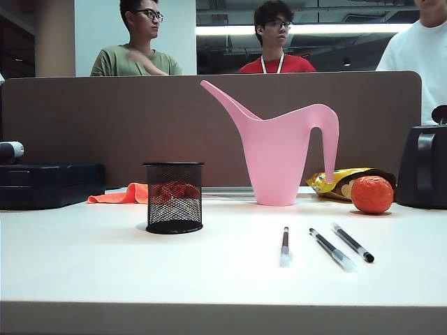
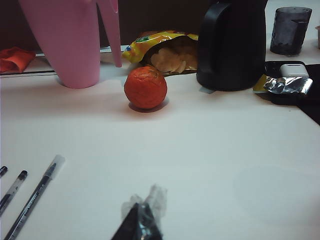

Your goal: Pick up a few water-based pens and put them in the pen basket.

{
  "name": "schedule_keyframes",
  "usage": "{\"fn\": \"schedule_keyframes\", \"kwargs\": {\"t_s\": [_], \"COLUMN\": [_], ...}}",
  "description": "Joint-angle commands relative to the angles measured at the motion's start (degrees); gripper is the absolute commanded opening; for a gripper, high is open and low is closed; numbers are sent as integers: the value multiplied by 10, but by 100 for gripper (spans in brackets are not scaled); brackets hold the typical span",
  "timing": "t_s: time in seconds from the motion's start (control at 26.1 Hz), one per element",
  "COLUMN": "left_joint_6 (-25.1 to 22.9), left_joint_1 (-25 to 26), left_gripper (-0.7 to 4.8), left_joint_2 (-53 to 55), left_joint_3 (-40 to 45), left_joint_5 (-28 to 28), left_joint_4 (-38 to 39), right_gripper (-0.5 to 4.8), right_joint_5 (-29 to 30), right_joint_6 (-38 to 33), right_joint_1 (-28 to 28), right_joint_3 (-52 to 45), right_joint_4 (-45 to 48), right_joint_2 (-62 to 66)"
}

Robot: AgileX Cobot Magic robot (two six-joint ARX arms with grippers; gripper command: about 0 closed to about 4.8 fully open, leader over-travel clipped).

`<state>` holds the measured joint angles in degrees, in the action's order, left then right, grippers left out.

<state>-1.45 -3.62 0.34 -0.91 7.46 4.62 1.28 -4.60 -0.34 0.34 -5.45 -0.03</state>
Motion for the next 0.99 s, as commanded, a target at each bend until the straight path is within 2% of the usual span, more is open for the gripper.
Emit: {"fn": "schedule_keyframes", "kwargs": {"t_s": [0.04, 0.99], "left_joint_6": [0, 0], "left_joint_1": [0, 0], "left_gripper": [-4, -4], "left_joint_2": [0, 0], "left_joint_3": [-2, -2], "left_joint_5": [3, 2], "left_joint_4": [-10, -8], "right_gripper": [-6, -6], "right_joint_5": [-1, 3], "right_joint_6": [2, 1], "right_joint_1": [0, 1], "right_joint_3": [2, 2], "right_joint_4": [8, 17], "right_joint_2": [0, 0]}}
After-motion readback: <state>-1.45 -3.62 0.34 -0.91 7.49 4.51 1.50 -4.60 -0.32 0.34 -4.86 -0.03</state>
